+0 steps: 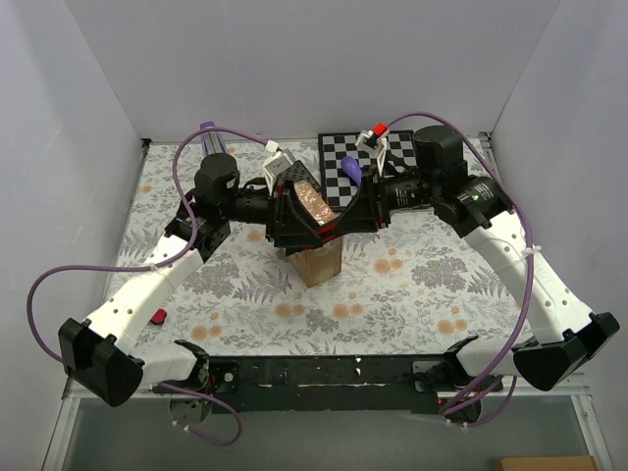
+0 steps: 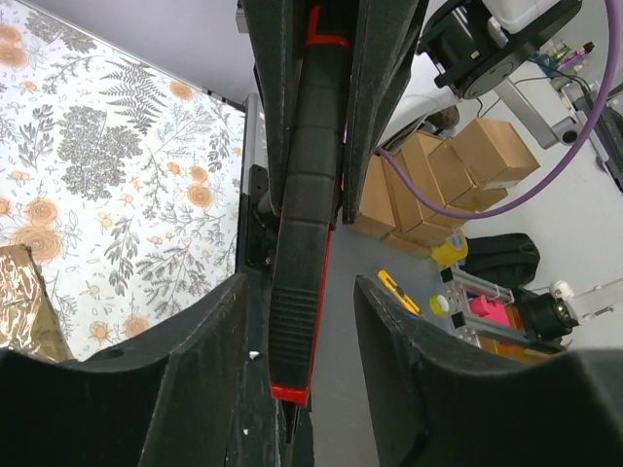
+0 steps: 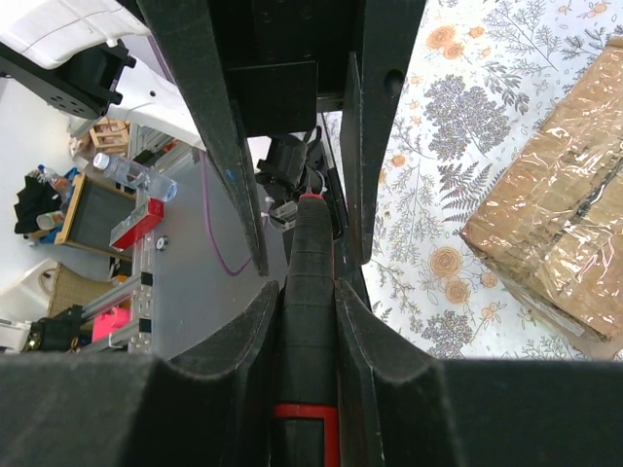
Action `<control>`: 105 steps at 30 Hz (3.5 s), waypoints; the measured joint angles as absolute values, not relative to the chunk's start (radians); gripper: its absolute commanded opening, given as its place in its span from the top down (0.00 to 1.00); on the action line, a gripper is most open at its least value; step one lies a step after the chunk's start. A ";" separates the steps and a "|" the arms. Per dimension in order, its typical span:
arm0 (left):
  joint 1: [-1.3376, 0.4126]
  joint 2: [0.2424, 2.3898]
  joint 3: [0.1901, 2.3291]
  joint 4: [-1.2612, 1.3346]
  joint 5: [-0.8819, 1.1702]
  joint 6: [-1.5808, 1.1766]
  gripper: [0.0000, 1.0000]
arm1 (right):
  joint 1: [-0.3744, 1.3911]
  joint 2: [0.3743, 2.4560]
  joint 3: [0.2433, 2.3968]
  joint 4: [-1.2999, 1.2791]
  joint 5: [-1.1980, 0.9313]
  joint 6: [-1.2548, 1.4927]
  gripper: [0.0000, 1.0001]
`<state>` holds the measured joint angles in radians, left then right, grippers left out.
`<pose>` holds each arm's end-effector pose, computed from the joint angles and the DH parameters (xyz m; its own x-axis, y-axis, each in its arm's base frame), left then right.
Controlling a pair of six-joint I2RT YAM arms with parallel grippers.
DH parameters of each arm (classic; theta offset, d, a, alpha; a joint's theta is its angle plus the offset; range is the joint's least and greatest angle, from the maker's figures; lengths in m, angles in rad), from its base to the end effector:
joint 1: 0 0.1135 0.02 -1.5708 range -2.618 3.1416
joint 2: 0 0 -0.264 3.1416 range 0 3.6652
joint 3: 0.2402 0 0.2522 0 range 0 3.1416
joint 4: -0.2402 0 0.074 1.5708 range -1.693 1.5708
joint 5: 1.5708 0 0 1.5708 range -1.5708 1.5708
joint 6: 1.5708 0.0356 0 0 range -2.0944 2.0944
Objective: Unpack the express box
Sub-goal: Cut the express box at the center of the board.
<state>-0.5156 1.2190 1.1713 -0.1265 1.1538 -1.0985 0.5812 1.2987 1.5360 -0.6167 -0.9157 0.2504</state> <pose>0.2133 -0.1583 0.3943 -0.9441 0.1205 -0.3069 0.3130 0.0344 -0.9491 0.2034 0.1674 0.4482 -0.5353 -0.1710 -0.8271 -0.8438 0.1519 0.5147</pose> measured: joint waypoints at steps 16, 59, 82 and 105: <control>-0.543 1.227 1.146 -0.080 1.134 -1.131 1.00 | 0.585 1.292 1.520 -0.528 -0.913 0.309 0.12; -0.547 1.176 1.027 0.205 1.094 -1.324 1.00 | 0.585 1.153 1.169 0.061 -0.884 0.664 0.81; -0.545 1.135 1.106 0.007 0.678 -1.207 0.02 | 0.582 1.108 1.290 -0.322 -0.623 0.430 0.99; -0.453 1.227 1.053 -0.207 -0.242 -1.287 0.05 | 0.968 1.120 1.207 -0.078 0.194 0.175 0.99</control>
<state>-0.4534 1.2266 1.0527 -0.2073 -0.2420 -1.2869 0.9676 1.1202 1.2072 -0.0784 0.1944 0.1745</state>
